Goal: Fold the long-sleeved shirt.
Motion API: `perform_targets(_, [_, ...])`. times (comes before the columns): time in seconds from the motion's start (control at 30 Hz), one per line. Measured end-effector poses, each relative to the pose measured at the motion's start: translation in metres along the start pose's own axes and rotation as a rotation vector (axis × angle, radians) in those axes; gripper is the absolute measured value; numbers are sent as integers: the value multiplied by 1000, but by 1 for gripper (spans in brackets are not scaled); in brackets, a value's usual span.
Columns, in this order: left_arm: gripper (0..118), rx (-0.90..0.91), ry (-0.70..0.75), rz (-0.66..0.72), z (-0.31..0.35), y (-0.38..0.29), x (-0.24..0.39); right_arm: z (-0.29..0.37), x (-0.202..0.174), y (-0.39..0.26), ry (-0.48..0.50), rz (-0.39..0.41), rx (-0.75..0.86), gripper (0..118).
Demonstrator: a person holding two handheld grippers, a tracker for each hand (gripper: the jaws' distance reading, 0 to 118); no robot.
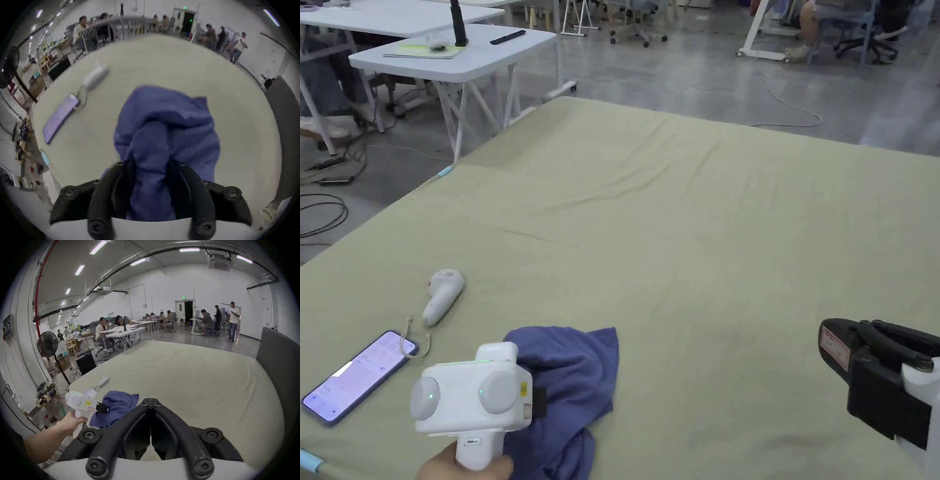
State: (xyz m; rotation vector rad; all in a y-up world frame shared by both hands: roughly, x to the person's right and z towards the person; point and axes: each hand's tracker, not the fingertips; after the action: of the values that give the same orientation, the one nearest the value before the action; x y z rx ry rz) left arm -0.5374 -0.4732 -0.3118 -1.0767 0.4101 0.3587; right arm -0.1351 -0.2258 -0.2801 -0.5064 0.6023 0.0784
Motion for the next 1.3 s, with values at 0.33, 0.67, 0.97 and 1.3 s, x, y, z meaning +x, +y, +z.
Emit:
perform_targets(0.33, [10,445,-402,-61,233,52,84,67,24,34,-33,-54,226,0])
perform_targets(0.67, [10,593,-745,-340,365,8,276,177,72,62,-147,-104,420,0])
perform_targets(0.97, [10,-2,-558,-509,129,-98,427,197,142,11,-213,-197,280,0])
perform_targets(1.3, [26,-277,-499,-473,28,-153,432,162,174,-49,-213,-294,115,0])
